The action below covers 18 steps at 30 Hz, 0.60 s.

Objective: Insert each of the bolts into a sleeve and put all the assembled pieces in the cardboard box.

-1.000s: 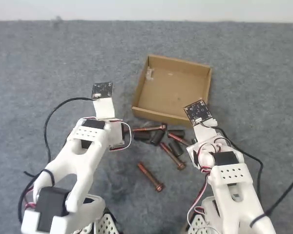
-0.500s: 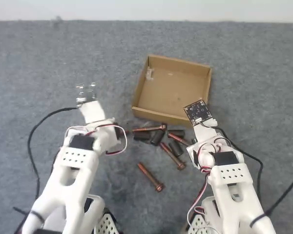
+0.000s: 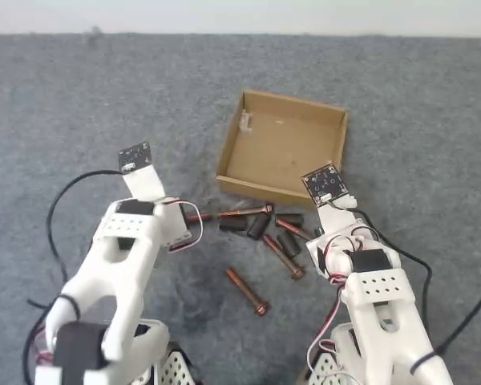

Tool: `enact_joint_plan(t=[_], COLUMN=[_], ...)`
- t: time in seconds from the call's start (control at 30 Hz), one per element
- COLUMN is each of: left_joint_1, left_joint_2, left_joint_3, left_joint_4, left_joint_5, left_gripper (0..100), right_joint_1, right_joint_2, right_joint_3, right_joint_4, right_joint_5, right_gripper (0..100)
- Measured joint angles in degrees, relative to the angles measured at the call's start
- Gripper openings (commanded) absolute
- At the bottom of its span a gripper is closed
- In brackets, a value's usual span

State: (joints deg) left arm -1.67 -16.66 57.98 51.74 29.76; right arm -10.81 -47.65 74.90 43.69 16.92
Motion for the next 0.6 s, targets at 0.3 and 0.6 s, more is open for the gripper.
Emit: enact_joint_plan(t=[0.3,0.6], left_joint_1=[-1.1,-5.3], left_joint_2=[3.3,13.3], left_joint_3=[-2.1,-10.5], left_joint_4=[-0.1,0.4], left_joint_5=[0.0,1.9], left_gripper=[1,1], right_joint_1=[0.0,0.0], right_joint_2=[0.0,0.0], right_joint_3=[0.0,0.0], right_joint_4=[0.0,0.0], right_joint_5=[0.0,0.0], right_gripper=[0.6,0.6])
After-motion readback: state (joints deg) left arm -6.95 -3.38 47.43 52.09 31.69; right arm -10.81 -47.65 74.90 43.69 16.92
